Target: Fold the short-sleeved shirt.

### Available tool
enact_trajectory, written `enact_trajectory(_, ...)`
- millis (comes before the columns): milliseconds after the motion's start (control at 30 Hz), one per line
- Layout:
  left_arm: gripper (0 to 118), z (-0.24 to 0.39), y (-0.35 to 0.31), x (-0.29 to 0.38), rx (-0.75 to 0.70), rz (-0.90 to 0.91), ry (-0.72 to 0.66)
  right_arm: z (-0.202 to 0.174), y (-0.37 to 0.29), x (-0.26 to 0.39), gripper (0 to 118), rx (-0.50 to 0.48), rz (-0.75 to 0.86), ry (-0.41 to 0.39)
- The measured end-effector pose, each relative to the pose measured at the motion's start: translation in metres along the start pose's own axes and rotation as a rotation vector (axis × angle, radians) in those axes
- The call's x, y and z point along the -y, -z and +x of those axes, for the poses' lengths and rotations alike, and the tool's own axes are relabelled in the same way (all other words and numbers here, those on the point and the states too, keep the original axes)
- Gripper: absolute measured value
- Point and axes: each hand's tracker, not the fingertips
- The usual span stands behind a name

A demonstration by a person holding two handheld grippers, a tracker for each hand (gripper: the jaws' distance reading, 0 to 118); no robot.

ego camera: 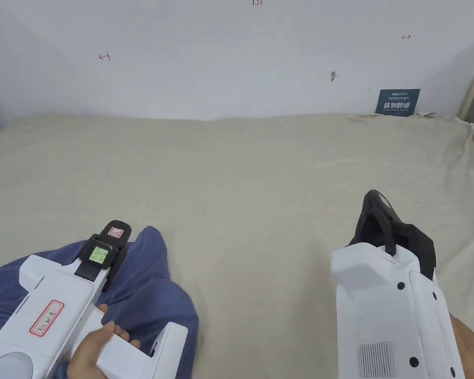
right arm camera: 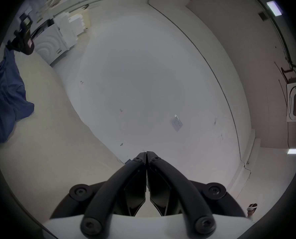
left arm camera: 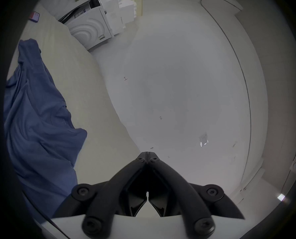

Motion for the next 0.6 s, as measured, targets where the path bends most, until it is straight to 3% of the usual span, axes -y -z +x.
enact_trajectory(133,0,0.041,-0.01,0.017,-0.084,0.015,0.438,0.021,0.002,0.003,0,-0.052,-0.108,0.275)
enact_trajectory(200,0,0.035,-0.002,0.016,-0.114,0.034,0.673,0.035,0.003,0.01,0,-0.118,-0.164,0.486)
enact_trajectory(300,0,0.043,-0.001,0.03,-0.125,0.066,0.95,0.046,0.008,0.023,0,-0.167,-0.236,0.7)
enact_trajectory(433,0,0.041,0.004,0.05,-0.132,0.076,1.196,0.05,0.013,0.034,0,-0.194,-0.263,0.822)
enact_trajectory(600,0,0.041,0.007,0.056,-0.131,0.061,1.185,0.048,0.017,0.036,0,-0.2,-0.266,0.838)
